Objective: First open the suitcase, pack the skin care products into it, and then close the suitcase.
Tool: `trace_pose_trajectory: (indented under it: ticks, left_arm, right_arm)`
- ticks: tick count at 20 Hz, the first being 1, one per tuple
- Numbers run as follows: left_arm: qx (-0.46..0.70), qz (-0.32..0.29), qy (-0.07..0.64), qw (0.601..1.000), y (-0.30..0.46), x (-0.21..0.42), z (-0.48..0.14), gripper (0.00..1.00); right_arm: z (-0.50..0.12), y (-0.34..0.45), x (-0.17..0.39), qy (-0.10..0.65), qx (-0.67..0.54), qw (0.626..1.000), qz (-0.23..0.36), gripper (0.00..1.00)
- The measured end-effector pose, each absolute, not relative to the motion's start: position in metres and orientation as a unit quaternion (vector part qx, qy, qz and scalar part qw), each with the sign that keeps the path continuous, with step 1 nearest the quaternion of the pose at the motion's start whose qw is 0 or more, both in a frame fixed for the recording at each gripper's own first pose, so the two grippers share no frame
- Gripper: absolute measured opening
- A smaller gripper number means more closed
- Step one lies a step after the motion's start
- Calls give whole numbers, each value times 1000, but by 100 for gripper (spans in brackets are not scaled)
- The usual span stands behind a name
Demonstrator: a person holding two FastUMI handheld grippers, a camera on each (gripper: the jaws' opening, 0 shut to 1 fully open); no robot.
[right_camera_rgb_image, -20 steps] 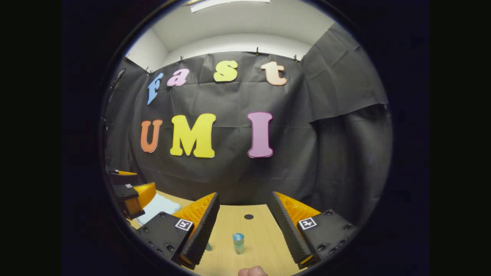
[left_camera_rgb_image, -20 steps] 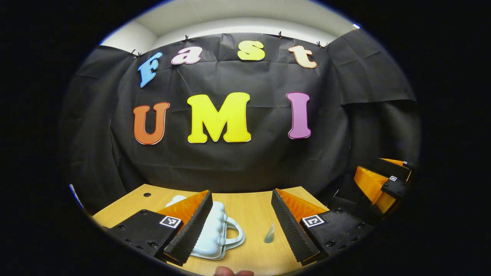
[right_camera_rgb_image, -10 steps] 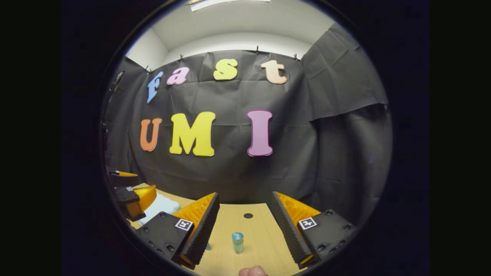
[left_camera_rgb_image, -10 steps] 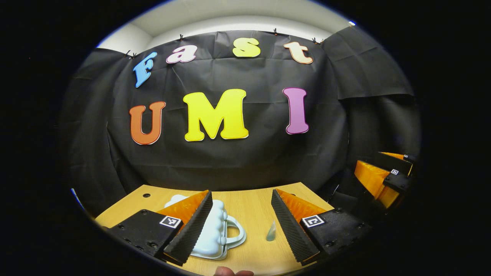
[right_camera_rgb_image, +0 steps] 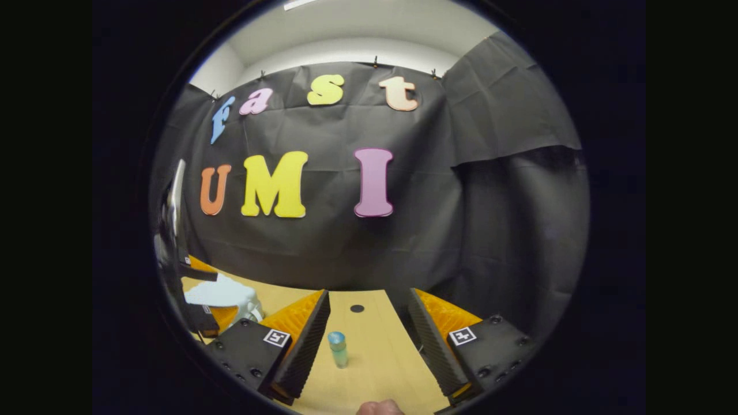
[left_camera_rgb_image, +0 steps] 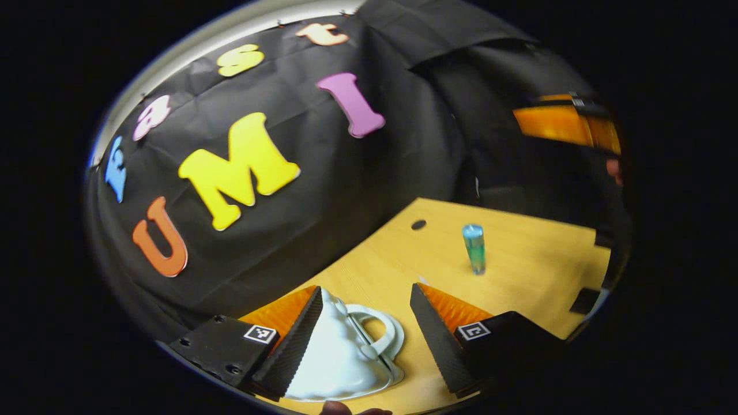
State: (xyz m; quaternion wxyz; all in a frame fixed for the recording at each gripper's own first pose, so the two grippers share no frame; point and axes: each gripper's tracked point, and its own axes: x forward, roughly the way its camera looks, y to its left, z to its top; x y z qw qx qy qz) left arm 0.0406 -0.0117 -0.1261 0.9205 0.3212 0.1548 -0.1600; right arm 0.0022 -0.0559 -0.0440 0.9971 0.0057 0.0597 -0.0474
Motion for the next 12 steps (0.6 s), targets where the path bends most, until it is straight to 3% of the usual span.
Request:
trace_pose_trajectory:
  ticks: [5, 9, 12]
  left_arm:
    - [450, -157, 258, 841, 20, 61, -207, 96]
    - [523, -170, 288, 784, 37, 67, -237, 94]
    - [552, -167, 299, 760, 46, 76, -249, 85]
  right_arm:
    - [-60, -91, -9, 79, 10, 992, -97, 81]
    - [-75, -111, -20, 101, 15, 986, -131, 81]
    - [-77, -118, -24, 102, 15, 984, -146, 81]
